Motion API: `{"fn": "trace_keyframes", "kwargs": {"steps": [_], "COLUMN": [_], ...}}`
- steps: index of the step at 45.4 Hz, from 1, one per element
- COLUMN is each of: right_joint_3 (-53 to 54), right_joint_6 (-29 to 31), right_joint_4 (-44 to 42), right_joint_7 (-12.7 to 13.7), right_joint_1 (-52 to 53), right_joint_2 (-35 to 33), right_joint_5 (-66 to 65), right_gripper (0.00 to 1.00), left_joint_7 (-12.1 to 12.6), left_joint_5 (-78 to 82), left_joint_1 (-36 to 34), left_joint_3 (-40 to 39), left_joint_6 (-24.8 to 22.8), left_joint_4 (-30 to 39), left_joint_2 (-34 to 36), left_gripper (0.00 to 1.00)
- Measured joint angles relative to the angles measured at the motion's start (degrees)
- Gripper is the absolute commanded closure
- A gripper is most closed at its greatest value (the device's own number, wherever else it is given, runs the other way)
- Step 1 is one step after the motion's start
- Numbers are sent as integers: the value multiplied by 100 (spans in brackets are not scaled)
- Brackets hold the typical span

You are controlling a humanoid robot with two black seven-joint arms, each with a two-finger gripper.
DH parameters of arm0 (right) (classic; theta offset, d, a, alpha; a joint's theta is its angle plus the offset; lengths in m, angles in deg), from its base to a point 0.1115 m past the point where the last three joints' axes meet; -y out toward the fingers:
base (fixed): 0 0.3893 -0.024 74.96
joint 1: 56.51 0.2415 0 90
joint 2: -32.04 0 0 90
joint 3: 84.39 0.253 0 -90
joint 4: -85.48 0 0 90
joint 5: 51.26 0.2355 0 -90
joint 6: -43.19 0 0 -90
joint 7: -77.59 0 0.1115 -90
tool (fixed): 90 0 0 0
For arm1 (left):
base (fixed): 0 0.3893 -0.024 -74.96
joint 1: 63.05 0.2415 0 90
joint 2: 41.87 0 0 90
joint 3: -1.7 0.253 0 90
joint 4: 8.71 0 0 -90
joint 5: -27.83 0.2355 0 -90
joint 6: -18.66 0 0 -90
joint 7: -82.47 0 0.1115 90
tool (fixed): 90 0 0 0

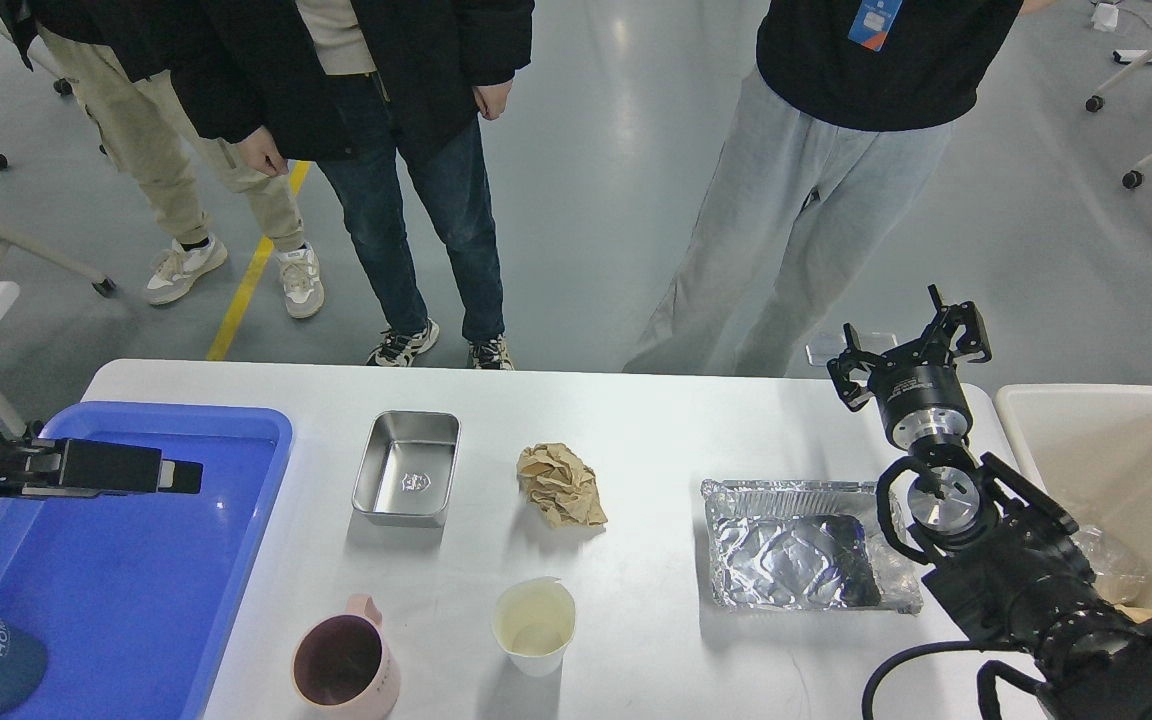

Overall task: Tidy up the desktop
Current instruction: 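Reach the left gripper toward the pink HOME mug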

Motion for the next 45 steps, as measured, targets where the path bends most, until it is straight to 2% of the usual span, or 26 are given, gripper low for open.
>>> {"fn": "trace_keyframes", "kwargs": {"steps": [13,17,24,31,45], "right_joint_3": [-3,-3,-6,-64,-270], "right_joint_6": [0,0,0,0,-27], "right_joint_4": [0,0,8,8,109], "right_joint_7": [-3,-3,-4,-7,-8], "right_joint_1": [-47,-50,-51,-46,-26], "right_joint_2": [0,0,0,7,13], "right_joint_5": [0,0,0,0,1], "right_gripper": [0,0,0,0,0], "left_joint_7": [-62,-45,118,441,667], "left_joint_5": [30,33,55,95,367], "left_joint_1": [43,63,91,102,529], "left_joint_3": [60,74,174,387,406], "left_joint_6": [-520,-532,-364,-208,-38], "left_joint_4": [0,-1,-21,-72,-234], "left_joint_2": [-174,-248,-483,-733,-1246], "left_gripper": [8,8,7,6,6]}}
